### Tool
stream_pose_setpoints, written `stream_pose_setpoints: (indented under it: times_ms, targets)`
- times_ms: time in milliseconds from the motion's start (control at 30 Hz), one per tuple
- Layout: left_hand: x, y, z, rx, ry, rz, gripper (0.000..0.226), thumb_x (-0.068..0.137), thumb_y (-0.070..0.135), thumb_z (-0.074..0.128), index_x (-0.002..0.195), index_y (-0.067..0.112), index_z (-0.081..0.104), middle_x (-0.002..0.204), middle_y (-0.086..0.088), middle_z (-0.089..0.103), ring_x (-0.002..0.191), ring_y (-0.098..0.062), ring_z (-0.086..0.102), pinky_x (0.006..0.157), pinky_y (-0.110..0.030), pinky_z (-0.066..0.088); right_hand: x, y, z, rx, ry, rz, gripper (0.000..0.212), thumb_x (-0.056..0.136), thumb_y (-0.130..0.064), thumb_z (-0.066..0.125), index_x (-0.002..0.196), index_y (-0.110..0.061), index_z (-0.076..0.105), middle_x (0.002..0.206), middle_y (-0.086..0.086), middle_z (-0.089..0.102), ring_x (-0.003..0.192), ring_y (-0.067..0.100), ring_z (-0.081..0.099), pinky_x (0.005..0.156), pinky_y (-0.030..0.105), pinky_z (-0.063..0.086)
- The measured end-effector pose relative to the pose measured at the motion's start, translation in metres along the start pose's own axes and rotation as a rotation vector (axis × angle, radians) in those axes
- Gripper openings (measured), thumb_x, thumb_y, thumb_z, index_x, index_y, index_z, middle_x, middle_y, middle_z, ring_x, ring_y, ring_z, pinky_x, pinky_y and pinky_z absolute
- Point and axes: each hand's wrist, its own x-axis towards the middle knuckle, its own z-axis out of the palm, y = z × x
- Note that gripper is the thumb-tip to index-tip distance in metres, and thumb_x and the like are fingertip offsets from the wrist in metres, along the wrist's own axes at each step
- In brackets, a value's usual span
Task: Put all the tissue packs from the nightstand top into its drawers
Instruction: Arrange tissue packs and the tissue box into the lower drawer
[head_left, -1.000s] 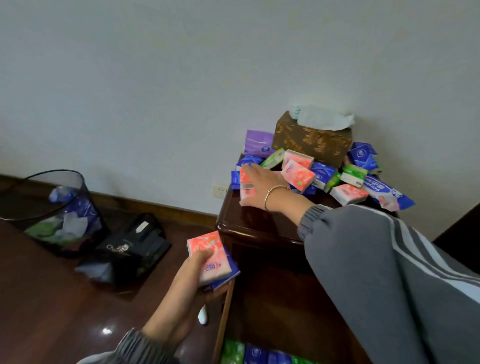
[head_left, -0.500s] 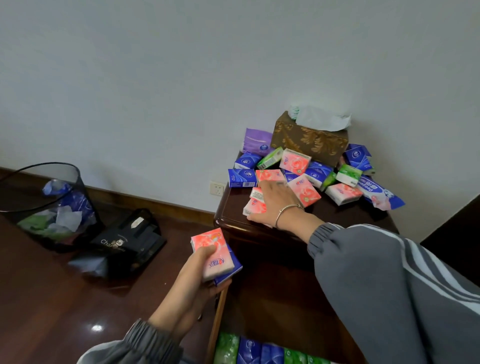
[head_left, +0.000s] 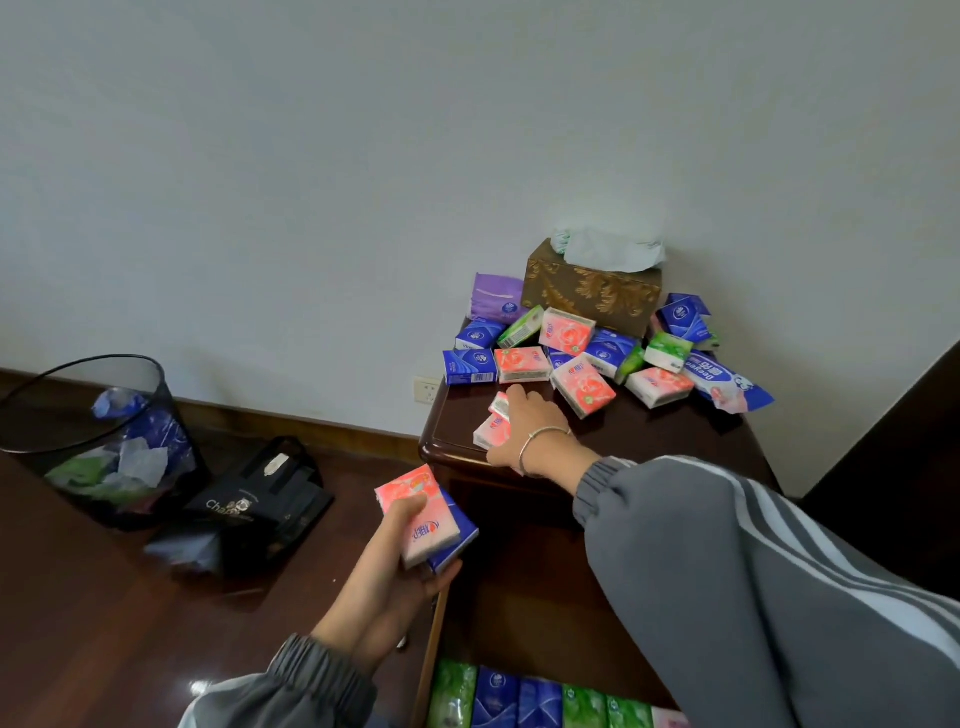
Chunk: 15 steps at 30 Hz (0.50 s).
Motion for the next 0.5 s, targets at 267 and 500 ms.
stream_pose_setpoints:
  times_ms: [267, 500]
  targets:
    - [-0.013, -0.004, 0.004, -0.135, -0.1, 0.066, 0.059, 0.078, 0.041, 0.068, 0.127, 0.009, 0.06, 0.118, -0.018, 0.066, 0.114, -0.033, 0.061, 0.101, -0.048, 0.044, -0.049, 0.018, 0.006, 0.559, 0.25, 0.086, 0.065, 0.061, -0.033, 0.074, 0.117, -0.024, 0.043, 0.104, -0.003, 0.056, 0.096, 0.023, 0.058, 0.071, 0.027, 0.04]
    - [-0.024, -0.021, 0.051, -0.254, -0.619, -0.009, 0.076, 0.082, 0.061, 0.061, 0.14, 0.015, 0.047, 0.146, -0.019, 0.045, 0.136, -0.037, 0.04, 0.107, -0.064, 0.03, -0.143, 0.031, 0.002, 0.708, 0.179, -0.081, 0.061, 0.066, -0.025, 0.078, 0.119, -0.024, 0.046, 0.107, -0.007, 0.057, 0.099, 0.012, 0.058, 0.072, 0.004, 0.038]
